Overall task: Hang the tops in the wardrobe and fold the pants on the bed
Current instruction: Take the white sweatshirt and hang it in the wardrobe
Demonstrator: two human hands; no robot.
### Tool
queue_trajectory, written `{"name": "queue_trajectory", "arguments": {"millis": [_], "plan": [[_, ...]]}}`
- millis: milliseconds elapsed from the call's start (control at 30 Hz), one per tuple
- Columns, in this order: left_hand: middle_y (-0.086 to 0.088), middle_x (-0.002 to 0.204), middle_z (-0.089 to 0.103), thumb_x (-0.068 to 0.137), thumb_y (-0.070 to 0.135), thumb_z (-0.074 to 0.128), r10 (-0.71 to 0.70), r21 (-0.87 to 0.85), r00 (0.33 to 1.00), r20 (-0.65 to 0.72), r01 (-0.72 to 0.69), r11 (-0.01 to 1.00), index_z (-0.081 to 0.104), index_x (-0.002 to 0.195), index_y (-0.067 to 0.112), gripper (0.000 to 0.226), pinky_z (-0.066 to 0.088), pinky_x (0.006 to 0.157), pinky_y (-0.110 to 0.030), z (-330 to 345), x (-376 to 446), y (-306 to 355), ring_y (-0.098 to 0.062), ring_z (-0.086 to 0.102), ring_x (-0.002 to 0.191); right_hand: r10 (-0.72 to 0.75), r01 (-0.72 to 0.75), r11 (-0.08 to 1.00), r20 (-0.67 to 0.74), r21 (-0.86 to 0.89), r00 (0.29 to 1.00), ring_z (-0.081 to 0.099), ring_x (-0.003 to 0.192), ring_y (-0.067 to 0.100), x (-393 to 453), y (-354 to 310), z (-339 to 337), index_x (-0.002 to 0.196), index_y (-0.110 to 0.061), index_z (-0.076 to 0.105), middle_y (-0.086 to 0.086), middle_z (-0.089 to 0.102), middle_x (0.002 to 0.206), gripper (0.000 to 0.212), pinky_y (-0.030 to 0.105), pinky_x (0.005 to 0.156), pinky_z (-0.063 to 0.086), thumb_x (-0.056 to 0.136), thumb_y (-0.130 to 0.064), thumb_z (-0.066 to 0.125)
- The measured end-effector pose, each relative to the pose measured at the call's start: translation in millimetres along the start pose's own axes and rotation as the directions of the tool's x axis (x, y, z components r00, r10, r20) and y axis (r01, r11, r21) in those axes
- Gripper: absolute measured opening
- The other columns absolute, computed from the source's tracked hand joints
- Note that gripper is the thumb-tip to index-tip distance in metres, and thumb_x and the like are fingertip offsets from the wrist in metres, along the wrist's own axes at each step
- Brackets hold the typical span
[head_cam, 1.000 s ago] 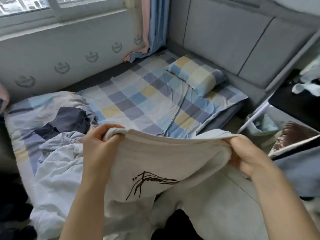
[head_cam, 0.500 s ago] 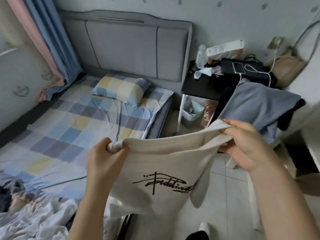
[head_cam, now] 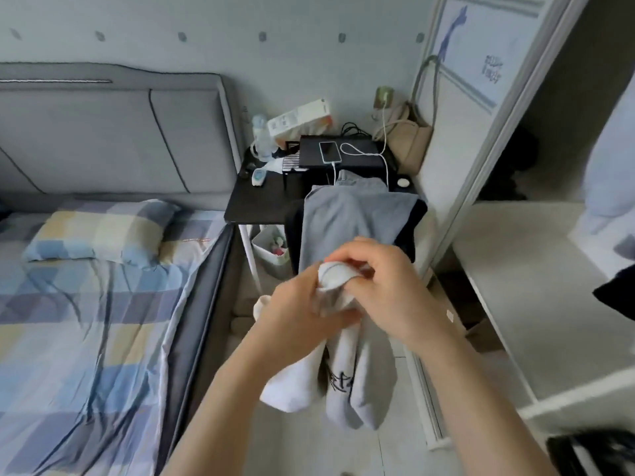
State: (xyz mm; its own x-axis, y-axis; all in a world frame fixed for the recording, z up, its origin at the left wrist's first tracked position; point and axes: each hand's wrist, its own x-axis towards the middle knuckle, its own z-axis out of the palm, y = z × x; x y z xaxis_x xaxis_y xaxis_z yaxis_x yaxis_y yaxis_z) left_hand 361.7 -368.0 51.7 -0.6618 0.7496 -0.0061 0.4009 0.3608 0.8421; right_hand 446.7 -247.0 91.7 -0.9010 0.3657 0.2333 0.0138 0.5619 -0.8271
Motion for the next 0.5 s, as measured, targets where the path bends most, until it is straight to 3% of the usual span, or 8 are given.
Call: {"name": "queue_trajectory", "arguments": {"millis": [67,100,167,267,333,400,500], "plan": [[0.009,0.069,0.065,0.075,0.037,0.076,0.050,0.061,0.992,-0.117,-0.043,0.997,0.063,0.080,0.030,0.016,0.050,0.065,-0.033,22.8,26.4,15.6,-0.012,0.059,0.067,-0.007,0.004,0.999,-0.056,-0.044,0.998,0.058,0.082,0.005,1.8,13.2,-23.7,0.088,-0.020,0.072,-0.013,0.061,0.085,0.029,0.011,0.072,0.040,0.077,0.004,0.060],[0.009,0.060,0.059,0.078,0.036,0.073,0.090,0.081,0.988,-0.125,-0.080,0.993,0.059,0.070,0.031,0.017,0.045,0.059,-0.034,34.3,40.7,21.5,-0.012,0.053,0.060,0.002,-0.008,0.998,-0.107,-0.056,0.994,0.058,0.083,0.006,2.5,21.0,-36.9,0.090,-0.020,0.073,-0.012,0.062,0.088,0.028,0.012,0.072,0.041,0.077,0.003,0.063],[0.008,0.048,0.048,0.083,0.034,0.069,0.085,0.087,0.988,-0.128,-0.074,0.993,0.051,0.059,0.028,0.030,0.036,0.052,-0.032,50.5,61.4,30.7,-0.014,0.044,0.054,0.018,-0.034,0.997,-0.237,-0.063,0.971,0.059,0.084,0.008,1.9,35.4,-55.8,0.095,-0.023,0.072,-0.012,0.063,0.091,0.022,0.016,0.072,0.044,0.081,-0.007,0.068],[0.007,0.039,0.036,0.087,0.028,0.068,-0.029,-0.038,0.976,-0.214,0.021,0.999,0.040,0.055,0.007,0.048,0.032,0.045,-0.027,73.7,93.4,46.3,-0.011,0.037,0.042,0.117,-0.129,0.992,-0.424,0.002,0.898,0.061,0.081,0.009,-5.4,61.4,-82.1,0.096,-0.020,0.068,-0.008,0.064,0.087,0.015,0.016,0.071,0.047,0.084,-0.012,0.069],[-0.001,0.048,0.039,0.087,0.026,0.069,-0.093,-0.199,0.968,-0.233,0.046,0.979,0.043,0.062,-0.006,0.048,0.032,0.048,-0.028,85.1,116.2,54.6,-0.013,0.037,0.047,0.228,-0.260,0.965,-0.428,-0.018,0.875,0.062,0.079,0.004,-12.5,79.7,-92.1,0.091,-0.020,0.067,-0.009,0.066,0.082,0.009,0.011,0.069,0.046,0.085,-0.014,0.067],[-0.007,0.057,0.045,0.088,0.024,0.069,-0.105,-0.319,0.970,-0.220,0.030,0.947,0.051,0.072,-0.012,0.043,0.034,0.050,-0.029,94.8,137.7,64.5,-0.016,0.042,0.054,0.388,-0.412,0.911,-0.319,-0.008,0.865,0.060,0.077,-0.004,-16.7,96.7,-93.7,0.092,-0.022,0.065,-0.013,0.066,0.082,0.005,0.006,0.066,0.042,0.088,-0.023,0.067],[-0.006,0.064,0.060,0.088,0.021,0.068,-0.029,-0.369,0.983,-0.179,-0.040,0.929,0.062,0.077,0.001,0.023,0.047,0.059,-0.034,105.4,163.9,81.6,-0.017,0.057,0.064,0.539,-0.517,0.842,-0.272,0.152,0.797,0.063,0.079,0.001,-11.9,111.8,-89.6,0.100,-0.023,0.055,-0.008,0.066,0.088,0.023,0.008,0.066,0.045,0.086,-0.036,0.068]]}}
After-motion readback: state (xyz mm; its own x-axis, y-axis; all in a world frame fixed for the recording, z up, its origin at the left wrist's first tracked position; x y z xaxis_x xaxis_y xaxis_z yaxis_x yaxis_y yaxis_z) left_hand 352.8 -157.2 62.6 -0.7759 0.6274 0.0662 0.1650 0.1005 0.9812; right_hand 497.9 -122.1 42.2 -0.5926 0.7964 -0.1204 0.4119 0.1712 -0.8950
